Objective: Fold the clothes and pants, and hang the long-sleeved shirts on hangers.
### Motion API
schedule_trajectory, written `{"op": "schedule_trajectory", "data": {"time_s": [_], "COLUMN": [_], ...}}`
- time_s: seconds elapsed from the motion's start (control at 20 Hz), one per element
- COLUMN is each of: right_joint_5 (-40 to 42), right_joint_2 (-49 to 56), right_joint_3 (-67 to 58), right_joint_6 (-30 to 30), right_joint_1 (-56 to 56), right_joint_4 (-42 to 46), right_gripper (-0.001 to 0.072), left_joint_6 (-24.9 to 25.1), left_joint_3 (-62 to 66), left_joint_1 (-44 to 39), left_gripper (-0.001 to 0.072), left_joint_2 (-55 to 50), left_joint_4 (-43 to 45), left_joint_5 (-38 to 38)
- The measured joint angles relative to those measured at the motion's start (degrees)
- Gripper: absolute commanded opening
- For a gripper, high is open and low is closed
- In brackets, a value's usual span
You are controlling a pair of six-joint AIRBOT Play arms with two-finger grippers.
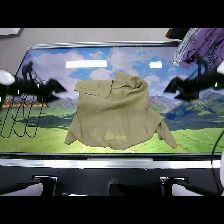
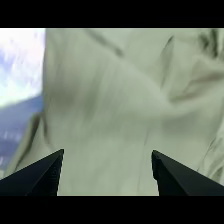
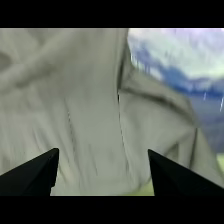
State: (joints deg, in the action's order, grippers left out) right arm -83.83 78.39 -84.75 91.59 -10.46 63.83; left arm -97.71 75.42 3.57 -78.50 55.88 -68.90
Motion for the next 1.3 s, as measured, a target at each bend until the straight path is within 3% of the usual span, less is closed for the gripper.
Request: {"op": "schedule_trajectory", "data": {"time_s": [0.2, 0.45, 0.8, 1.0, 1.15, 1.2, 1.25, 1.3], "right_joint_5": [6.08, 16.24, 27.78, 30.18, 31.01, 31.45, 31.47, 31.54], "right_joint_2": [-13.73, -20.37, -21.27, -17.73, -14.53, -13.66, -13.0, -12.59], "right_joint_3": [26.29, 48.65, 58.77, 59.69, 59.89, 59.93, 59.95, 59.95], "right_joint_6": [2.12, 3.04, 2.03, 0.2, -2.45, -3.3, -4.04, -4.46], "right_joint_1": [-0.28, -0.33, -0.33, -0.33, -0.33, -0.33, -0.33, -0.33], "right_joint_4": [-3.45, -11.23, -18.03, -21.03, -24.63, -25.68, -26.47, -27.04], "right_gripper": [0.0642, 0.0641, 0.0633, 0.0609, 0.028, 0.0082, 0.0028, 0.0028], "left_joint_6": [-1.01, -1.29, -1.77, -3.15, -3.89, -4.13, -4.33, -4.55], "left_joint_3": [-21.46, -36.09, -40.65, -41.13, -41.55, -41.72, -41.99, -42.4], "left_joint_1": [-2.34, -7.08, -13.62, -15.91, -16.52, -16.63, -16.7, -16.79], "left_gripper": [0.0636, 0.0636, 0.0636, 0.0636, 0.0636, 0.0636, 0.0636, 0.0636], "left_joint_2": [12.68, 19.58, 20.98, 21.05, 21.05, 21.05, 21.07, 21.05], "left_joint_4": [1.05, 0.04, -0.48, -0.63, -0.68, -0.68, -0.9, -1.05], "left_joint_5": [3.78, 7.56, 11.72, 13.64, 14.05, 14.14, 14.25, 14.32]}}
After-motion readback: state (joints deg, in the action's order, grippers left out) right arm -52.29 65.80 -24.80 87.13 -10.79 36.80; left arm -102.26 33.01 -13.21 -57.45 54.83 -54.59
